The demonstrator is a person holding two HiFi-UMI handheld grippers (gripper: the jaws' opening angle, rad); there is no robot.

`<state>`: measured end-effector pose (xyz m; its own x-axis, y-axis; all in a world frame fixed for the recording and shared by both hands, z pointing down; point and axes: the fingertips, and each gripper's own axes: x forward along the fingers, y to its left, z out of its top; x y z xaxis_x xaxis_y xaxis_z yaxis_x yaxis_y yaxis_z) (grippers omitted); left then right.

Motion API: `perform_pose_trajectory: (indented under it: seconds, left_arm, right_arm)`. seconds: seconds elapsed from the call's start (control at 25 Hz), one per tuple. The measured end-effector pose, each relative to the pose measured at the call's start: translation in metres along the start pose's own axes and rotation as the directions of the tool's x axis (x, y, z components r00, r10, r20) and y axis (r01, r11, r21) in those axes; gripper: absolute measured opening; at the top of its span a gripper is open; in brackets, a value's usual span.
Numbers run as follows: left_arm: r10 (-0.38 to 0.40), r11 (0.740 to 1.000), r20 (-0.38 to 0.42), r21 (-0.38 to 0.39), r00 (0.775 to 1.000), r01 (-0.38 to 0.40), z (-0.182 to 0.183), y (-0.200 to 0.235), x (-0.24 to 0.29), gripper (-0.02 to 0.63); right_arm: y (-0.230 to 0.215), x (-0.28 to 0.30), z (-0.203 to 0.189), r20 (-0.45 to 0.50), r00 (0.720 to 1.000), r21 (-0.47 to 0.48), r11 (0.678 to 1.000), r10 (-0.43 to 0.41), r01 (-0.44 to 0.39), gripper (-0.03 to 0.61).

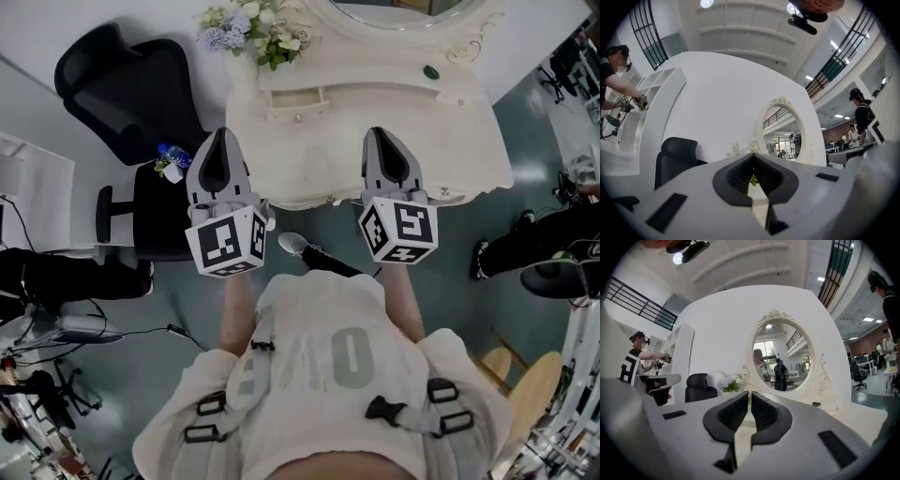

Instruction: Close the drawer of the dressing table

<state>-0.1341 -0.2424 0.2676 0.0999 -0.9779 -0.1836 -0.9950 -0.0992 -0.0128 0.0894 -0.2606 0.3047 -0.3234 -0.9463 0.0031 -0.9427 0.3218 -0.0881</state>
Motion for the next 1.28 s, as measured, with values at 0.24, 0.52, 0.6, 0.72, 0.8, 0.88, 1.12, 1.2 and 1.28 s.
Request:
perform_pose_trajectory:
  seconds: [0.24, 0.52, 0.6, 0.72, 0.8, 0.88, 1.12, 1.2, 1.28]
  left_arm:
    - [-0.011, 1.000, -0.011, -0.006, 1.000, 0.010, -0.004, 0.004, 0.012, 0.018]
    - [-0.003, 1.000, -0.023, -0.001, 1.000, 0.003, -0.012, 0.011, 0.021, 0.018]
    - [-0.001, 1.000, -0.026, 0.001, 1.000, 0.001, -0.014, 0.014, 0.023, 0.018]
    - [0.002, 1.000, -0.038, 0.003, 0.999, -0.002, -0.020, 0.019, 0.027, 0.018]
    - [0.002, 1.000, -0.046, 0.008, 0.999, -0.001, -0.026, 0.023, 0.030, 0.018]
    - [0.004, 1.000, -0.054, 0.013, 0.999, -0.003, -0.032, 0.026, 0.034, 0.018]
    - [0.021, 1.000, -0.093, 0.016, 0.995, -0.020, -0.050, 0.040, 0.049, 0.018]
    - [0.031, 0.999, -0.104, 0.012, 0.994, -0.030, -0.056, 0.046, 0.055, 0.018]
    - [0.036, 0.999, -0.111, 0.017, 0.993, -0.035, -0.063, 0.052, 0.061, 0.018]
  right_arm:
    - [0.001, 0.018, 0.005, 0.007, 1.000, -0.001, 1.000, 0.007, -0.007, 0.037]
    - [0.011, 0.057, 0.008, -0.010, 0.997, 0.042, 0.996, 0.078, -0.078, 0.130]
    - [0.018, 0.072, 0.005, -0.037, 0.994, 0.030, 0.994, 0.102, -0.101, 0.164]
    - [0.031, 0.095, -0.005, -0.078, 0.987, 0.018, 0.990, 0.141, -0.140, 0.215]
    - [0.039, 0.109, -0.015, -0.101, 0.983, 0.016, 0.988, 0.154, -0.153, 0.219]
    - [0.045, 0.121, -0.028, -0.130, 0.978, 0.019, 0.987, 0.162, -0.161, 0.221]
    - [0.055, 0.155, -0.083, -0.240, 0.960, 0.015, 0.990, 0.143, -0.144, 0.192]
    - [0.056, 0.164, -0.105, -0.285, 0.949, -0.011, 0.990, 0.133, -0.141, 0.176]
    - [0.057, 0.172, -0.128, -0.335, 0.933, -0.017, 0.990, 0.129, -0.143, 0.176]
